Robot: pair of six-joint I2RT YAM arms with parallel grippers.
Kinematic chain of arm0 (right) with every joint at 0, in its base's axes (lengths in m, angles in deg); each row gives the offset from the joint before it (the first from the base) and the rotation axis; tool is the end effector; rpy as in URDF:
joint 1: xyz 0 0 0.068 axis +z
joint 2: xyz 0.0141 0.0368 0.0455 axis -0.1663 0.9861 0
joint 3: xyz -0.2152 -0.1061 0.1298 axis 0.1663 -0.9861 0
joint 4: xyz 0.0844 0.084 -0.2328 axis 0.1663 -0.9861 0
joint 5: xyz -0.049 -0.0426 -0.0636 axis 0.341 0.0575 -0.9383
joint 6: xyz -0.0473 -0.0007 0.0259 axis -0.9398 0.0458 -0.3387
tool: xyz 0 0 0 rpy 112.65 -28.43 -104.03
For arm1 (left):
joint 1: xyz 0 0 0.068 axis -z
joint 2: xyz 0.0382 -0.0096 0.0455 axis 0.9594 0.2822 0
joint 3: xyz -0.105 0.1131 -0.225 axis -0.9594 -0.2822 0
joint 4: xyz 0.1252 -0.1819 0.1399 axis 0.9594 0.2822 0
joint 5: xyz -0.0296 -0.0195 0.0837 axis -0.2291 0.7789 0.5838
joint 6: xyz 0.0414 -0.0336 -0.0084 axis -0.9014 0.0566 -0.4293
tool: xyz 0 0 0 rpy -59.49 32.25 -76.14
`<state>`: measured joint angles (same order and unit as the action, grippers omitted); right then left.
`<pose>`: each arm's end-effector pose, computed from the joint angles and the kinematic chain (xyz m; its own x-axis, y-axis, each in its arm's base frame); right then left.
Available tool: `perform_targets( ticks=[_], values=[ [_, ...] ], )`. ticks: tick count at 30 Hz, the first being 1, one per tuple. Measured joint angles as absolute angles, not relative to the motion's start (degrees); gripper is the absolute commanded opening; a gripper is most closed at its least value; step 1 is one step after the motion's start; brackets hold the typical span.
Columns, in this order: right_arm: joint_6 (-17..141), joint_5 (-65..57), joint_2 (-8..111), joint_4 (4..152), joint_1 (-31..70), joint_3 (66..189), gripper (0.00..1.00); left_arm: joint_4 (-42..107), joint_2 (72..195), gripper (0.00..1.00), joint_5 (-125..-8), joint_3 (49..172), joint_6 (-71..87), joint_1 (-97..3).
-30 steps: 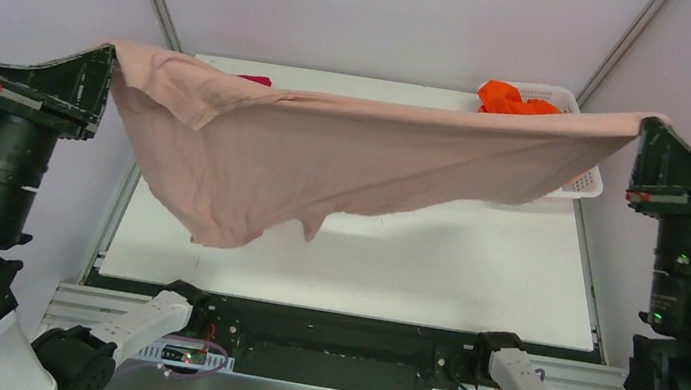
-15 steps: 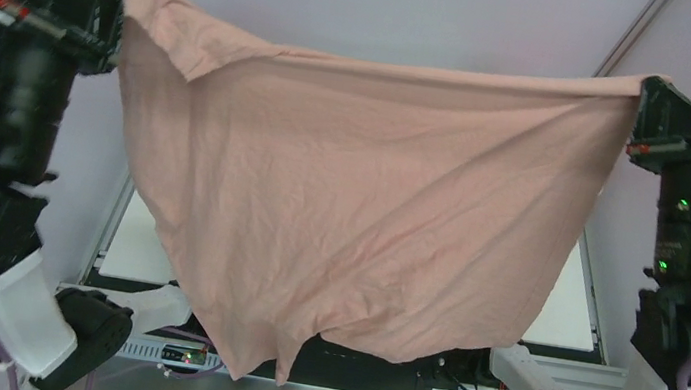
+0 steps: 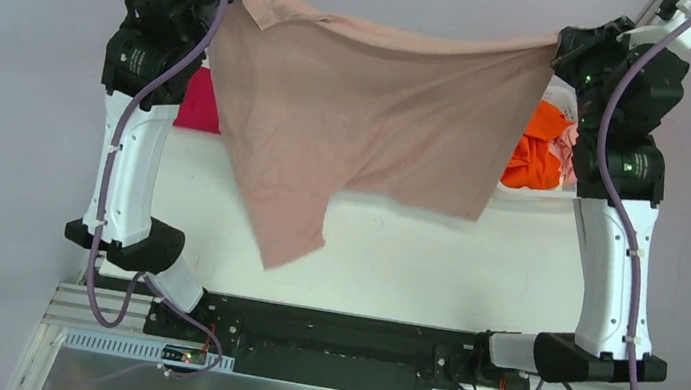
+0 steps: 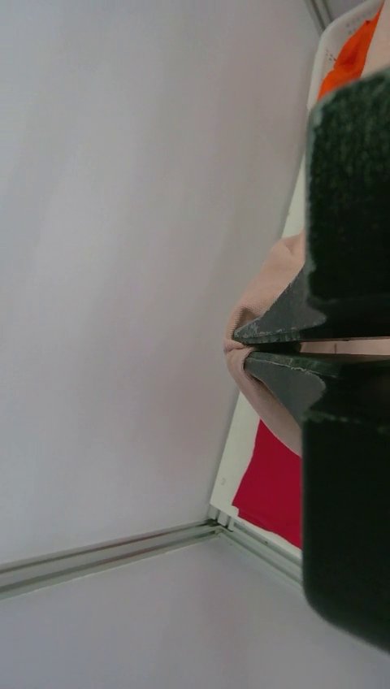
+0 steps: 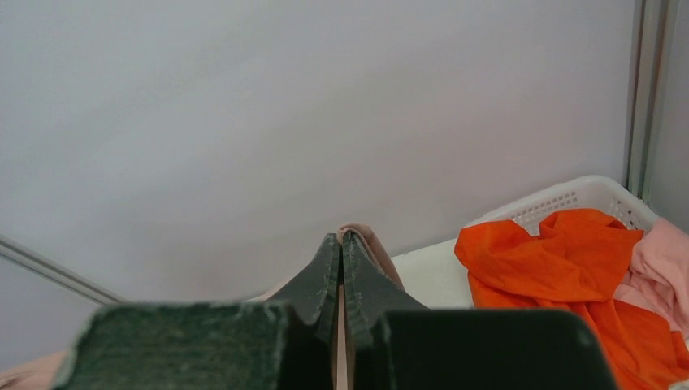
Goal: Fold and stack the t-shirts
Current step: Flatten out the tshirt
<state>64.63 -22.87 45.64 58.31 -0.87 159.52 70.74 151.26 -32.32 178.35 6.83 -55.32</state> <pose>0.2304 0.0283 0.5752 0.2163 0.1930 -0.9571 0.0051 0.9800 0.1988 0.2520 -0.0670 0.6168 0.1953 -0.2436 -0.9500 -0.0876 0.9605 -0.2643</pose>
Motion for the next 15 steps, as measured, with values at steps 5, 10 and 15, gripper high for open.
perform_targets(
  ticks=[5, 10, 15],
  values=[
    [64.02, -22.98, 48.79, 60.35, -0.87, 162.30, 0.00, 67.48, 149.60, 0.00, -31.82, 180.23, 5.34, -55.32],
    [63.60, -22.91, 44.92, 64.76, -0.87, 157.21, 0.00, 63.20, 141.32, 0.00, -31.95, 170.68, 5.32, -55.32],
    [63.58, -21.10, 35.65, 70.68, -0.87, 139.46, 0.00, 58.76, 127.81, 0.00, -32.48, 144.87, 6.59, -55.35]
  ],
)
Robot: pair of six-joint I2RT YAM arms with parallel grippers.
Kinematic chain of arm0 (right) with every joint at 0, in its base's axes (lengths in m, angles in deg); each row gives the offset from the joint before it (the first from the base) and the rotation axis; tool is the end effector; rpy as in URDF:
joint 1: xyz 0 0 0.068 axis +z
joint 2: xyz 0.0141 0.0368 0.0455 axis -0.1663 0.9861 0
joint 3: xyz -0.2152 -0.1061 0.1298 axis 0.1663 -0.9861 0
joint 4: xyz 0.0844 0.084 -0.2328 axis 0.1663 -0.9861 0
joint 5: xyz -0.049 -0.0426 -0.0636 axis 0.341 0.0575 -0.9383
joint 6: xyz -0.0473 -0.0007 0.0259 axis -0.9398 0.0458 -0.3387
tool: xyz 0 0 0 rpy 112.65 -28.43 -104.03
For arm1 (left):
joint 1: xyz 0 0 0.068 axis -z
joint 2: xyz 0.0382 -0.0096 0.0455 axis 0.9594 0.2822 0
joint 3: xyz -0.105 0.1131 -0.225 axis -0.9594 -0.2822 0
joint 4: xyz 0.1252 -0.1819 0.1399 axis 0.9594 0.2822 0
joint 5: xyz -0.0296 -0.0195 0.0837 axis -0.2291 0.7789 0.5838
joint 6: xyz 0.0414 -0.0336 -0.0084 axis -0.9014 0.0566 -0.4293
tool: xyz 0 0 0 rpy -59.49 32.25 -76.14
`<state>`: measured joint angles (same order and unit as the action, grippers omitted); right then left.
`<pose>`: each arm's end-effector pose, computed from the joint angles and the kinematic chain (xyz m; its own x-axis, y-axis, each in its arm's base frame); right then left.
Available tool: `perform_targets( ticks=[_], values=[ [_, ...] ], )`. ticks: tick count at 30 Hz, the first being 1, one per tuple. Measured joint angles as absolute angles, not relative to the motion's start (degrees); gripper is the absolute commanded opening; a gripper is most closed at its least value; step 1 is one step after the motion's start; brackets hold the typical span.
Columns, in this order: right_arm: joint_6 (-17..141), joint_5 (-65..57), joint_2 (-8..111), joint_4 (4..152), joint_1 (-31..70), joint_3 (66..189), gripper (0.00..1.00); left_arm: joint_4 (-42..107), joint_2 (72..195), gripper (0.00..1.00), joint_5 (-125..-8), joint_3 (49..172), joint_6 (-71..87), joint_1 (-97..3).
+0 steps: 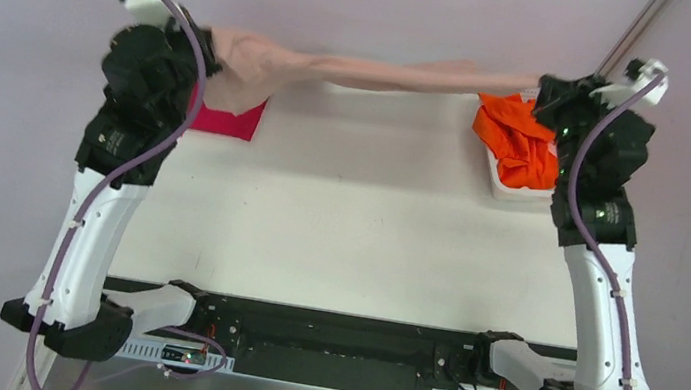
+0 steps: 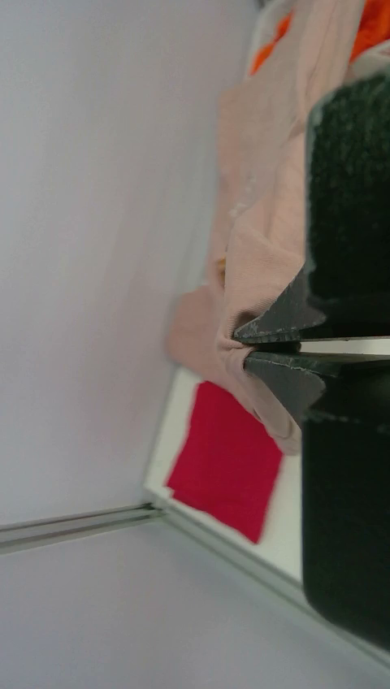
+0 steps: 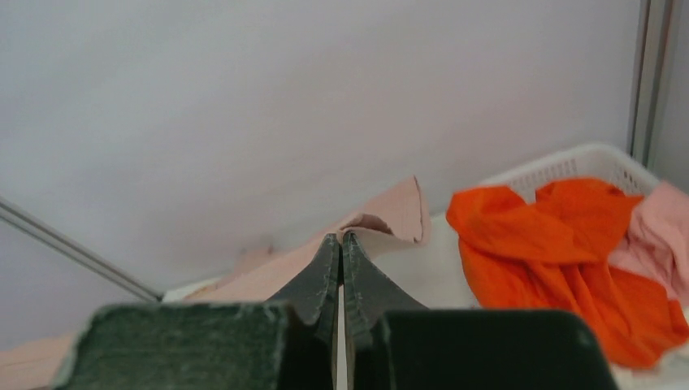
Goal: Fold and stack the t-shirts
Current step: Flatten out the tshirt
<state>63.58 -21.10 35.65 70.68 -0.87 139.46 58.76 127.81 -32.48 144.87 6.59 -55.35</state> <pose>0.2157 0.0271 0.5307 0.2498 0.1810 -0.9512 -0.0279 0.9833 0.1797 0.1853 -0.0449 0.5789 0.2251 -0.2497 -0.9418 -0.0776 0.9590 -0.2727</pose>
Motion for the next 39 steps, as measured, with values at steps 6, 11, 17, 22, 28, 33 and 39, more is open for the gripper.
perform_targets(
  ticks=[6, 11, 17, 22, 28, 33, 39],
  values=[
    [67.14, -19.42, 27.08, 74.68, -0.89, 111.77, 0.00, 57.15, 112.86, 0.00, -37.17, 105.26, 17.34, -55.35],
    [72.63, -19.20, 26.28, 74.27, -0.93, 93.32, 0.00, 57.04, 109.12, 0.00, -41.26, 82.18, 28.47, -55.35],
    [79.14, -18.63, 26.58, 69.53, -0.97, 84.45, 0.00, 57.08, 108.69, 0.00, -47.93, 67.28, 39.33, -55.35],
    [83.97, -18.45, 27.15, 67.19, -1.00, 81.84, 0.00, 56.75, 105.30, 0.00, -52.56, 60.61, 46.21, -55.35],
    [86.77, -18.72, 25.86, 60.85, -1.00, 79.55, 0.00, 58.41, 94.96, 0.00, -56.10, 57.00, 51.18, -55.35],
    [86.88, -20.07, 20.90, 54.09, -1.04, 81.43, 0.00, 62.41, 89.45, 0.00, -56.58, 58.27, 52.90, -55.35],
    [87.84, -22.43, 15.98, 46.16, -1.04, 86.54, 0.00, 72.73, 87.33, 0.00, -56.41, 64.28, 54.48, -55.35]
  ],
)
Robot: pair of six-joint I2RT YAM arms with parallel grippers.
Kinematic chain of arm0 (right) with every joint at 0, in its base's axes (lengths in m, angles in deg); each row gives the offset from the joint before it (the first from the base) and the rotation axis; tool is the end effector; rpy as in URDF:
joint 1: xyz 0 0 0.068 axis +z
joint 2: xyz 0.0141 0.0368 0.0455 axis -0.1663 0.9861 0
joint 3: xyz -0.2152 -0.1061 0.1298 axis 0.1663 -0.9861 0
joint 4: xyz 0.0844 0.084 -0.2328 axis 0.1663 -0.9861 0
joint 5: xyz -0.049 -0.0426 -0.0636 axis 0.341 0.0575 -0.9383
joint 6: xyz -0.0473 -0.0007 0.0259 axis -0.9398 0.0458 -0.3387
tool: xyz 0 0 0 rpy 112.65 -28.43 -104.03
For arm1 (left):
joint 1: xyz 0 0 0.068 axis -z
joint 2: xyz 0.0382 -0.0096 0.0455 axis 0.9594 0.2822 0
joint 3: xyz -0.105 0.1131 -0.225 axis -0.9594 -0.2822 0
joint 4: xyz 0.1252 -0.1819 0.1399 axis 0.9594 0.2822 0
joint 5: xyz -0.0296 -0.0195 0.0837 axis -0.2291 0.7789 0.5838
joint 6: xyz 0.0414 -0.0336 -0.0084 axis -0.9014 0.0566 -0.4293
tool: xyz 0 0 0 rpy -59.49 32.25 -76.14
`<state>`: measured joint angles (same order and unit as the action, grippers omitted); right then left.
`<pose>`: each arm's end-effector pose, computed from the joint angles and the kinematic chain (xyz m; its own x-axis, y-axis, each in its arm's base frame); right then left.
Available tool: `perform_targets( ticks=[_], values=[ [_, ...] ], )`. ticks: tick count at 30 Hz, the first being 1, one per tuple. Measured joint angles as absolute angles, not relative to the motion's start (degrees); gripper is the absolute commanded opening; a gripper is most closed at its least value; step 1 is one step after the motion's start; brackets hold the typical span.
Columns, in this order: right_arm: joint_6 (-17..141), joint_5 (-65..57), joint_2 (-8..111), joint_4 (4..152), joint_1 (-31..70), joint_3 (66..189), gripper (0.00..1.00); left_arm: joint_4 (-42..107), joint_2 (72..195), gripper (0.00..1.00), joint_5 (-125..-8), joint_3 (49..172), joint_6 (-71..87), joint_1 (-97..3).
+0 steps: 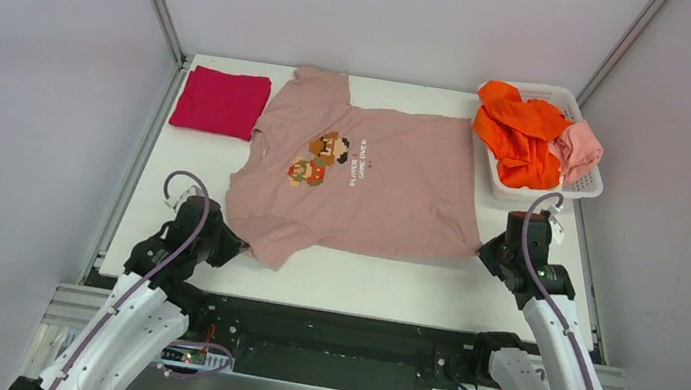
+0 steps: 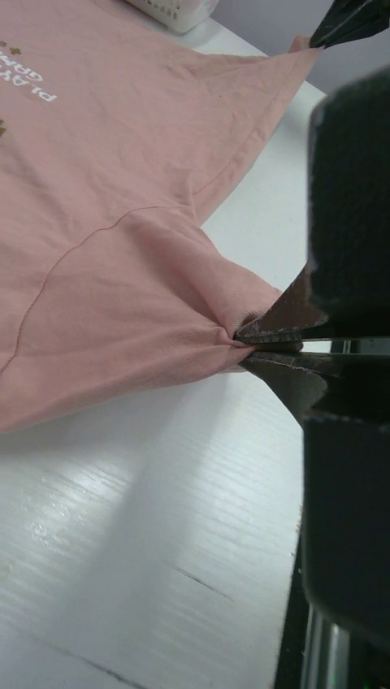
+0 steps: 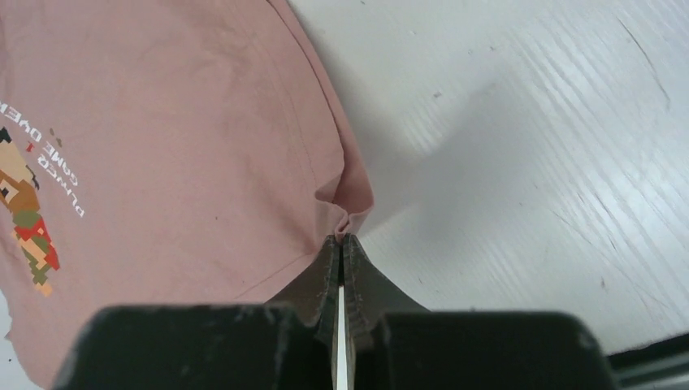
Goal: Fold and stack the t-shirts
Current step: Flatten out the tshirt
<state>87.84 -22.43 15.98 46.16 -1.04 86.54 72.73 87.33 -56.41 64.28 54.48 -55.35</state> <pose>0.1655 0.0181 0.2414 -0.5749 0.4472 -0.6852 0.3539 0.8910 0.2845 0.1130 -0.0362 0.2149 -0.5779 -0.7071 -0.4074 -0.3840 0.6761 -0.6288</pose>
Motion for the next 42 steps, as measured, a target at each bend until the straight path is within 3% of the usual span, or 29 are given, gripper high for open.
perform_targets(
  ticks=[9, 21, 27, 29, 30, 37, 42],
  values=[
    [95.12, -24.66, 14.10, 33.48, -1.04, 85.63, 0.00, 86.87, 78.90, 0.00, -54.64, 65.59, 59.81, -55.35],
    [102.64, -27.55, 15.22, 27.14, -1.06, 83.83, 0.01, 89.95, 77.56, 0.00, -59.27, 61.55, 64.38, -55.35],
    [102.88, -27.83, 16.66, 27.04, -1.06, 83.83, 0.04, 89.98, 77.56, 0.07, -59.60, 61.31, 65.54, -55.32],
    [102.84, -27.98, 16.57, 27.04, -1.04, 83.83, 0.12, 90.04, 77.56, 0.36, -59.60, 61.31, 65.62, -55.32],
    [102.77, -28.14, 16.48, 27.01, -1.06, 83.83, 0.22, 90.06, 77.65, 0.45, -59.60, 61.31, 65.78, -55.32],
    [101.79, -30.15, 14.19, 25.40, -1.11, 85.32, 0.98, 91.75, 79.62, 0.97, -54.42, 66.56, 67.50, -55.35],
    [98.92, -31.90, 11.65, 23.87, -1.08, 91.66, 0.99, 96.07, 78.02, 0.99, -46.05, 81.29, 66.91, -55.32]
  ],
)
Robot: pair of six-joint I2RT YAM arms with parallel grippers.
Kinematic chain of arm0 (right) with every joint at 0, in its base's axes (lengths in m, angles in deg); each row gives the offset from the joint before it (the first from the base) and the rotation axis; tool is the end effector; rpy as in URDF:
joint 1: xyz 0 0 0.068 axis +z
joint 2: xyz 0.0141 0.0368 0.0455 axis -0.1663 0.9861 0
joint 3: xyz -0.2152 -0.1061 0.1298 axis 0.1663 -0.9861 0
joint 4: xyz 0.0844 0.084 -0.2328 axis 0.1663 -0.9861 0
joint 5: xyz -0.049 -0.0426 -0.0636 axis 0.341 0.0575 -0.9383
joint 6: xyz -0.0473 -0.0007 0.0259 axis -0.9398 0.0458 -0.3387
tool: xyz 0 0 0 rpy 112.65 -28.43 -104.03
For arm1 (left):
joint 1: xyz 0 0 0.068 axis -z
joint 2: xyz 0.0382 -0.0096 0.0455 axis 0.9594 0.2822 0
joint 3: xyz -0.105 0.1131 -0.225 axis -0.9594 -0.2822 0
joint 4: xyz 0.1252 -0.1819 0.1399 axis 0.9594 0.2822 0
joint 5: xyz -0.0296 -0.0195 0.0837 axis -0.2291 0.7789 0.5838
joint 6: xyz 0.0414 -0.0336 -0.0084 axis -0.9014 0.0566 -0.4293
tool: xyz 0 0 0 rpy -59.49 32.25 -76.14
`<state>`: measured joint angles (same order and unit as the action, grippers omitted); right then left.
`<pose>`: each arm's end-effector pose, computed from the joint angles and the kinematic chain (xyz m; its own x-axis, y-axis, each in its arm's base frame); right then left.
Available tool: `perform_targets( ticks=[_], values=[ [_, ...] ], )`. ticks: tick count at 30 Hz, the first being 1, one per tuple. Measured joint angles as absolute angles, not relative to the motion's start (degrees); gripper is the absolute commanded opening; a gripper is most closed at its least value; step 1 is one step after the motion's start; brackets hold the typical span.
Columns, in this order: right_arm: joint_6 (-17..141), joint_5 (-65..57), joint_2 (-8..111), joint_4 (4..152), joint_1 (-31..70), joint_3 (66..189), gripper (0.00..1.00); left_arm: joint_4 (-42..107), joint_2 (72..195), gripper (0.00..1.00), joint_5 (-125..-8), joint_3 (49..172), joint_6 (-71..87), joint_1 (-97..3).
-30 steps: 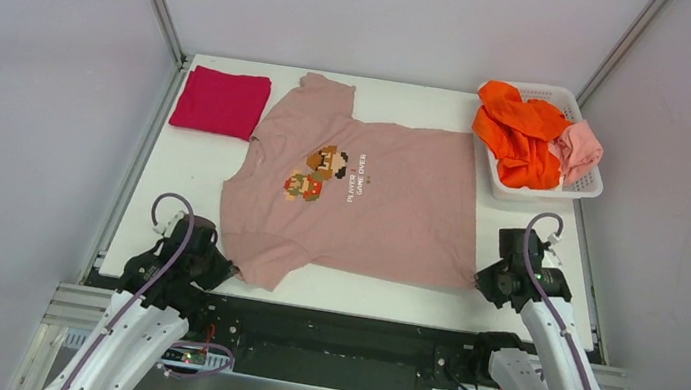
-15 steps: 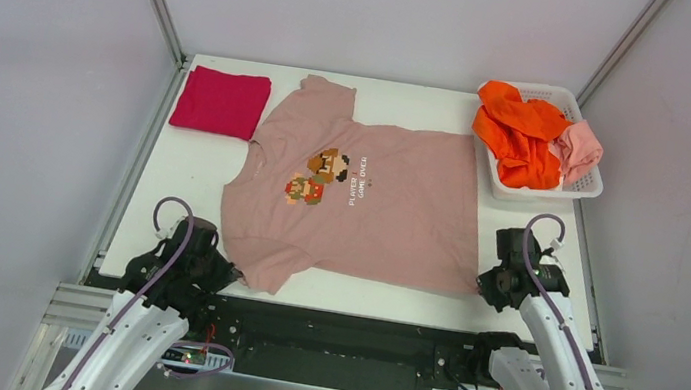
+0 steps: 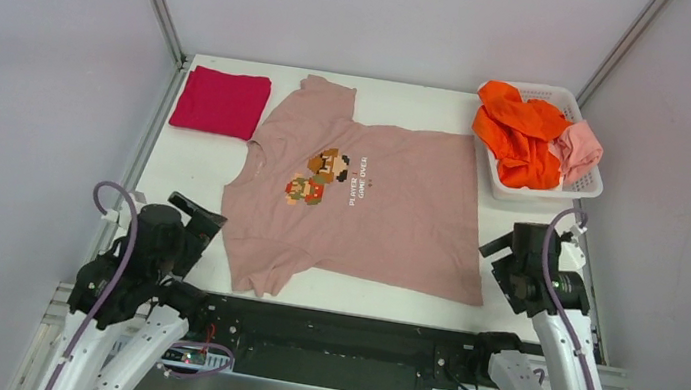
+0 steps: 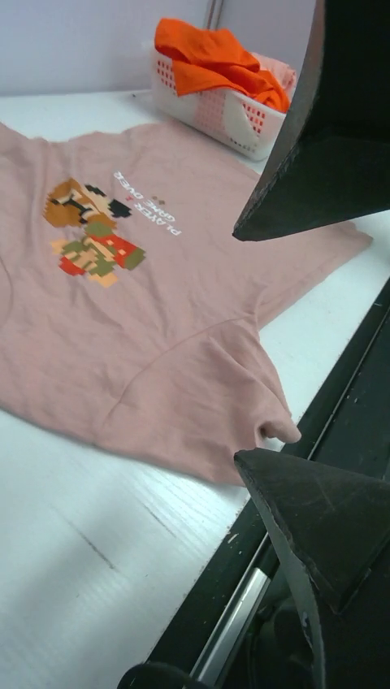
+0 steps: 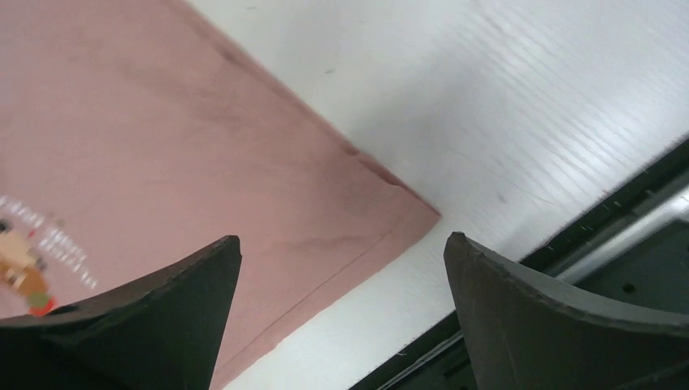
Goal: Fold and stack the t-shirts
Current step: Flatten out the tshirt
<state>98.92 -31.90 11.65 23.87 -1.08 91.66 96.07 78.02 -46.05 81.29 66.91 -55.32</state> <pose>0.1279 0.0067 0.2535 -0.5563 0.5705 -0.6041 0.6032 0.7773 0.1786 0.0572 -0.0111 0.2857 -0.3366 -0.8625 -0.3779 -0.5093 0.5043 -0.6974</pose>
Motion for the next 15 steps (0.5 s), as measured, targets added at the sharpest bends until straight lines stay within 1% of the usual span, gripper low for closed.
perform_targets(
  ticks=[3, 5, 8, 9, 10, 12, 14, 15],
  values=[
    [95.54, -27.85, 8.94, 26.38, -0.41, 93.17, 0.99, 97.84, 77.69, 0.99, -42.77, 85.35, 65.86, -55.35],
    [93.31, -20.57, 7.00, 30.38, 2.19, 92.60, 0.99, 98.61, 78.33, 0.99, -42.14, 85.22, 64.95, -55.35],
    [92.11, -10.56, 7.89, 40.11, 13.63, 90.00, 0.99, 95.59, 80.73, 0.99, -44.80, 81.99, 62.13, -55.35],
    [91.97, -9.23, 9.23, 42.51, 17.69, 89.47, 0.99, 93.82, 81.85, 0.99, -46.40, 80.48, 61.16, -55.35],
    [91.95, -8.79, 11.70, 45.75, 23.88, 89.25, 0.99, 91.05, 83.38, 0.99, -48.91, 78.49, 60.12, -55.35],
    [91.97, -8.07, 19.15, 52.94, 35.42, 89.47, 0.93, 85.21, 88.14, 0.99, -53.76, 74.49, 57.95, -55.32],
    [92.24, -7.72, 28.66, 59.82, 44.51, 90.70, 0.83, 81.04, 92.77, 0.99, -56.85, 72.30, 56.44, -55.32],
    [92.39, -7.55, 33.10, 62.92, 47.46, 91.51, 0.78, 78.78, 95.22, 0.99, -58.09, 71.47, 55.57, -55.35]
  ],
)
